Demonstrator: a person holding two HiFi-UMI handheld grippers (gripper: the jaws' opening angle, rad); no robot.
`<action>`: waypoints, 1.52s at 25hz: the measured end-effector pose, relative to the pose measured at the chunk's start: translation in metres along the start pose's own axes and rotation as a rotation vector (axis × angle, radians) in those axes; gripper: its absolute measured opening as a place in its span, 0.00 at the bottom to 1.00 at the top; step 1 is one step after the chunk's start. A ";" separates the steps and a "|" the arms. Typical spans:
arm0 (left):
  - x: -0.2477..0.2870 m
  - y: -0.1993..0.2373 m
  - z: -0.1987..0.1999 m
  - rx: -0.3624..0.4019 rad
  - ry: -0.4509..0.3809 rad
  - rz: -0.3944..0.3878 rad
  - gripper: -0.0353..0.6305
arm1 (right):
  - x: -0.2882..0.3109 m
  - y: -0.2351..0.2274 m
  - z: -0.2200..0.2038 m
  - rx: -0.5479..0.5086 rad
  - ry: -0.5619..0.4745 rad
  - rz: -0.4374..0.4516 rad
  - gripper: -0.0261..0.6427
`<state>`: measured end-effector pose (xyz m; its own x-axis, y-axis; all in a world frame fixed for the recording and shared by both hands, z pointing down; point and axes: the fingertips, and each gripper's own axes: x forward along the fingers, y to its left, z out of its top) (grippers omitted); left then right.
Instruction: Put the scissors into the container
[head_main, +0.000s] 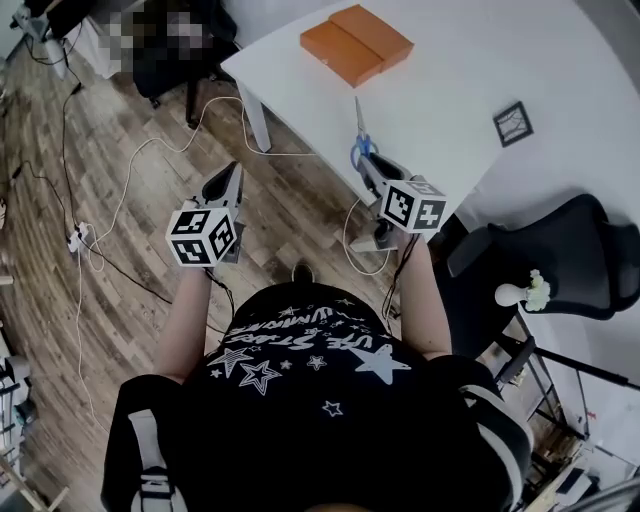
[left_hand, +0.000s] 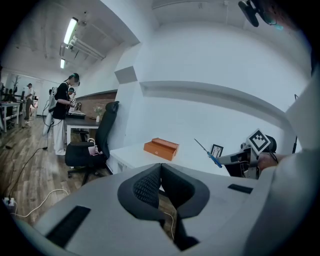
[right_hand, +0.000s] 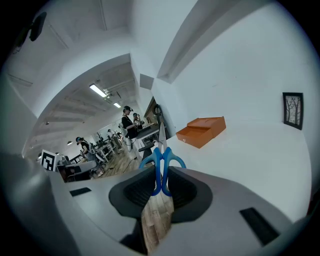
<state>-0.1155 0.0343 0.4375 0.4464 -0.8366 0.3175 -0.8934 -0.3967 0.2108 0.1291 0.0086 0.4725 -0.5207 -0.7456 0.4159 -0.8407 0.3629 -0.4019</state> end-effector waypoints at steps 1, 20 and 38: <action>0.012 -0.001 0.004 0.002 -0.002 -0.001 0.08 | 0.005 -0.008 0.006 0.000 0.000 0.000 0.19; 0.152 -0.004 0.039 0.021 0.031 -0.061 0.08 | 0.062 -0.103 0.055 0.029 0.018 -0.045 0.19; 0.344 0.081 0.123 0.051 0.076 -0.214 0.08 | 0.230 -0.147 0.159 -0.130 0.127 -0.158 0.19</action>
<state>-0.0404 -0.3325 0.4502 0.6267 -0.7015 0.3394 -0.7786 -0.5820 0.2348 0.1564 -0.3052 0.4976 -0.3889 -0.7258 0.5674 -0.9209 0.3227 -0.2186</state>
